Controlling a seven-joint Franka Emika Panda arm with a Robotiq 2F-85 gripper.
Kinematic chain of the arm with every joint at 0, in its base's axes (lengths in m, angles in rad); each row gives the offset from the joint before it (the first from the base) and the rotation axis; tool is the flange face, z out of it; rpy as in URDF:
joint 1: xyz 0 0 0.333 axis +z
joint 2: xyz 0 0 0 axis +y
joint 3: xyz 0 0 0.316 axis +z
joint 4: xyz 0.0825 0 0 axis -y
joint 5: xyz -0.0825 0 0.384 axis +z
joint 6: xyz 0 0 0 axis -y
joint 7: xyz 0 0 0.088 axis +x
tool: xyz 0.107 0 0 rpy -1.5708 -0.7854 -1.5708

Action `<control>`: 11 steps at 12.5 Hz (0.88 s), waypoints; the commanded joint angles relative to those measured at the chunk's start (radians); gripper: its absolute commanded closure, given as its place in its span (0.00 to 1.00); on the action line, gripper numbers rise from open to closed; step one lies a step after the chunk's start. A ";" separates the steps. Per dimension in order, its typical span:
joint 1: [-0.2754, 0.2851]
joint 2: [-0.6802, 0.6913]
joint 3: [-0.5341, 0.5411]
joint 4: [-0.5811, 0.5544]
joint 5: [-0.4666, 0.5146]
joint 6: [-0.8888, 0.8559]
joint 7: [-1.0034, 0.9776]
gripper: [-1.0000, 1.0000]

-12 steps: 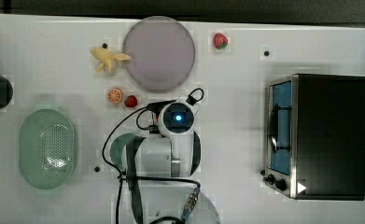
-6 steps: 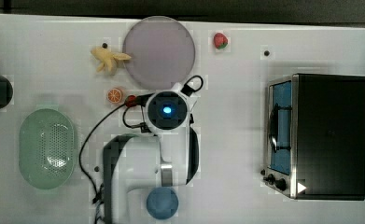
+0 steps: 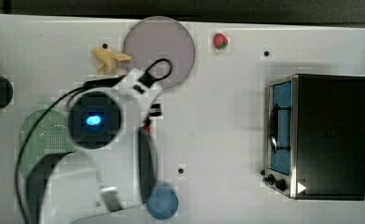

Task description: Pick Ketchup from the table and place it in strainer.

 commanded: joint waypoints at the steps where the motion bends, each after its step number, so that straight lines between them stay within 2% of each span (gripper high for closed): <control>1: 0.063 0.024 0.103 -0.012 -0.003 -0.044 0.310 0.37; 6: 0.083 0.084 0.280 -0.005 -0.001 0.004 0.629 0.37; 11: 0.099 0.259 0.373 -0.004 -0.004 0.265 0.833 0.37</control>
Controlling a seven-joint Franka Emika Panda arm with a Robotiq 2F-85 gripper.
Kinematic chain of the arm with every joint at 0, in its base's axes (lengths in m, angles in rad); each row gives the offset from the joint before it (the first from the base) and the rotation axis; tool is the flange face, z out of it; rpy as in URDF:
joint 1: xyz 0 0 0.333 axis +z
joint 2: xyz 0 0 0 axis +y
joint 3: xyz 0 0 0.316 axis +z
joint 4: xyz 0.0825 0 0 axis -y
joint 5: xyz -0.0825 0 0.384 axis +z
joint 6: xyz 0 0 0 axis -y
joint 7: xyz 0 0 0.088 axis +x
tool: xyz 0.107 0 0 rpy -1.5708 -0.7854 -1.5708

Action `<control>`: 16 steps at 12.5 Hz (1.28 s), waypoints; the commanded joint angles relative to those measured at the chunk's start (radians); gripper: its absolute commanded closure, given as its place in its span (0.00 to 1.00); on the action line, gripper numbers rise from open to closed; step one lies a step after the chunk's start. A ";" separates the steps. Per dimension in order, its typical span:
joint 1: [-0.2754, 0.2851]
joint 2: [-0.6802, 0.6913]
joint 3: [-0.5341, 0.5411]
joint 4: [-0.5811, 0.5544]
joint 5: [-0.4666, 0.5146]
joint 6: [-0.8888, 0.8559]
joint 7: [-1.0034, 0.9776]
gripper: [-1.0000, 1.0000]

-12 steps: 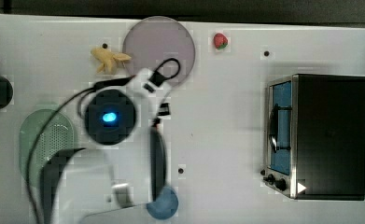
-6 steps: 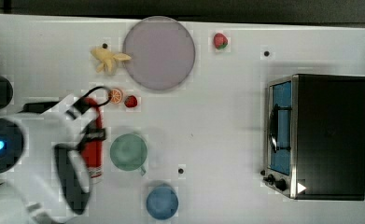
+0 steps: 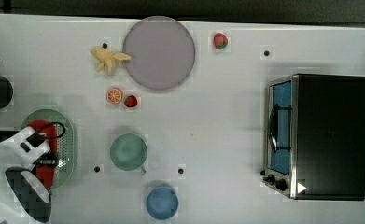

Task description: Pick Ketchup from the table and place it in strainer.

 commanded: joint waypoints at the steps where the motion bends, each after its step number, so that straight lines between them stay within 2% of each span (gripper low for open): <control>1: -0.005 0.082 -0.016 0.020 -0.001 0.081 0.176 0.33; 4: 0.009 0.191 -0.016 0.021 -0.025 0.175 0.176 0.01; 7: 0.006 0.189 -0.018 0.024 -0.038 0.196 0.179 0.00; 9: -0.022 0.138 -0.023 0.024 -0.034 0.133 0.179 0.00; 13: -0.127 -0.033 -0.057 0.025 -0.034 -0.136 0.177 0.00; 16: -0.201 -0.182 -0.154 0.025 -0.034 -0.233 0.177 0.00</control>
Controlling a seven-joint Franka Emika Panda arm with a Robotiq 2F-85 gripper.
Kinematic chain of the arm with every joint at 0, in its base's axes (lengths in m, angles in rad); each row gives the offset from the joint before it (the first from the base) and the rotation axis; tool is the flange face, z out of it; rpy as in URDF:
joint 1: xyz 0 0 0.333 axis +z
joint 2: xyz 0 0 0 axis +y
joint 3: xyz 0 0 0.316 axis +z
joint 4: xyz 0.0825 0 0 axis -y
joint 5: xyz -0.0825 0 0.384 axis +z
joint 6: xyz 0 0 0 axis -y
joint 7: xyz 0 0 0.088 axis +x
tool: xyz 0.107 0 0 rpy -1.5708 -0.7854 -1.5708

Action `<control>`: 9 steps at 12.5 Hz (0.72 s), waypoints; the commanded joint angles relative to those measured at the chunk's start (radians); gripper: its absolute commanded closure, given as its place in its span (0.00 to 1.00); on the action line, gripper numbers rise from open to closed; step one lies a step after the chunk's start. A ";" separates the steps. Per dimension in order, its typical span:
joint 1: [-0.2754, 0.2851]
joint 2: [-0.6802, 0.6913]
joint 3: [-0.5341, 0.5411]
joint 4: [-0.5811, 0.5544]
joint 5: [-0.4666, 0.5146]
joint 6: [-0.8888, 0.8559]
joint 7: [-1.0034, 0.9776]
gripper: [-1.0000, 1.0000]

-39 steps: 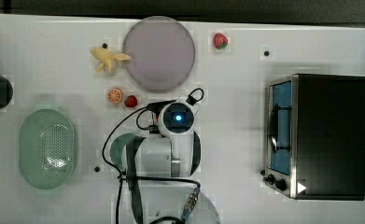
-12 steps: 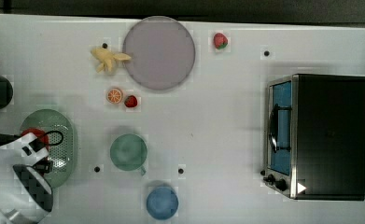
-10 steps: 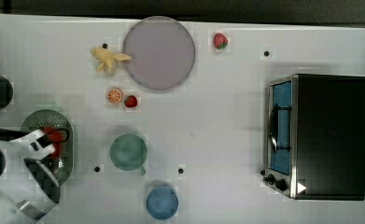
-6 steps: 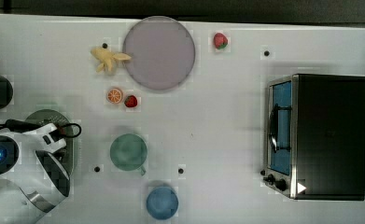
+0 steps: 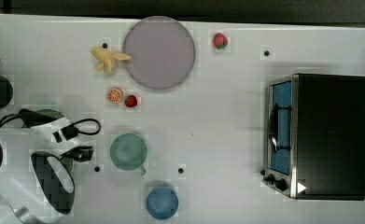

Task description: Pick Ketchup from the table and place it in strainer.

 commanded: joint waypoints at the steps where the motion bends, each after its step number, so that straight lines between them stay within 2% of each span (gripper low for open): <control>1: -0.123 -0.108 -0.125 0.025 0.006 -0.077 0.038 0.00; 3: -0.143 -0.194 -0.237 0.030 0.006 -0.132 0.038 0.00; 6: -0.145 -0.270 -0.387 0.067 0.010 -0.264 0.036 0.00; 9: -0.145 -0.281 -0.455 0.153 0.032 -0.392 0.035 0.00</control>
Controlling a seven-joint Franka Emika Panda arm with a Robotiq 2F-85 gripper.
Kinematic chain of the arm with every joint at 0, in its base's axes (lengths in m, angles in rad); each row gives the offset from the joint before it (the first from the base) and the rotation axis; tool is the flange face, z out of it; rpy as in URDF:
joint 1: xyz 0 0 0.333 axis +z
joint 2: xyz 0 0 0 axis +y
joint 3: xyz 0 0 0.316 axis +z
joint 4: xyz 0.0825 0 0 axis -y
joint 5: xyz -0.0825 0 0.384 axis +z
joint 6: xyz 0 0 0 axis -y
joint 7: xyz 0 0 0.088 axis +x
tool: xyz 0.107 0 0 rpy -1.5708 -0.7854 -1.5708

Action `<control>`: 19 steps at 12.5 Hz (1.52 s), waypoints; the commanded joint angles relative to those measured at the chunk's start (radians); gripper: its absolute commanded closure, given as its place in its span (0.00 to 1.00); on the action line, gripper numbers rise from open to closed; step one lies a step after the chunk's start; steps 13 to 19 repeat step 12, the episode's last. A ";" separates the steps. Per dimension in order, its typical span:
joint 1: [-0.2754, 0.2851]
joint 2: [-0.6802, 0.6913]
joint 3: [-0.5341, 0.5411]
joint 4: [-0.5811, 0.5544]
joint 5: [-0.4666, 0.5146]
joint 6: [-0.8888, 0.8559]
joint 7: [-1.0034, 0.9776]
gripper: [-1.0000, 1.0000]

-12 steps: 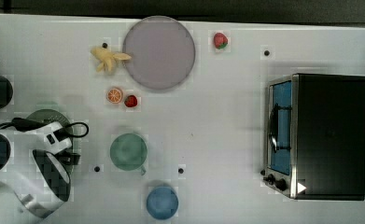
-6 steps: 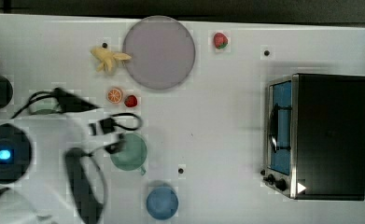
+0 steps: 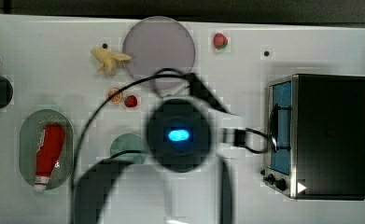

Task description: Pick Ketchup from the table and place it in strainer.

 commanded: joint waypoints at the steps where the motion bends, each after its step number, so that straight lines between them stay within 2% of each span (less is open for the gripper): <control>1: 0.022 -0.026 -0.026 0.101 0.034 -0.117 0.034 0.00; 4: 0.022 -0.025 -0.025 0.182 0.045 -0.248 0.031 0.00; 12: 0.022 -0.025 -0.042 0.197 0.093 -0.250 -0.004 0.00; 19: 0.022 -0.025 -0.042 0.197 0.093 -0.250 -0.004 0.00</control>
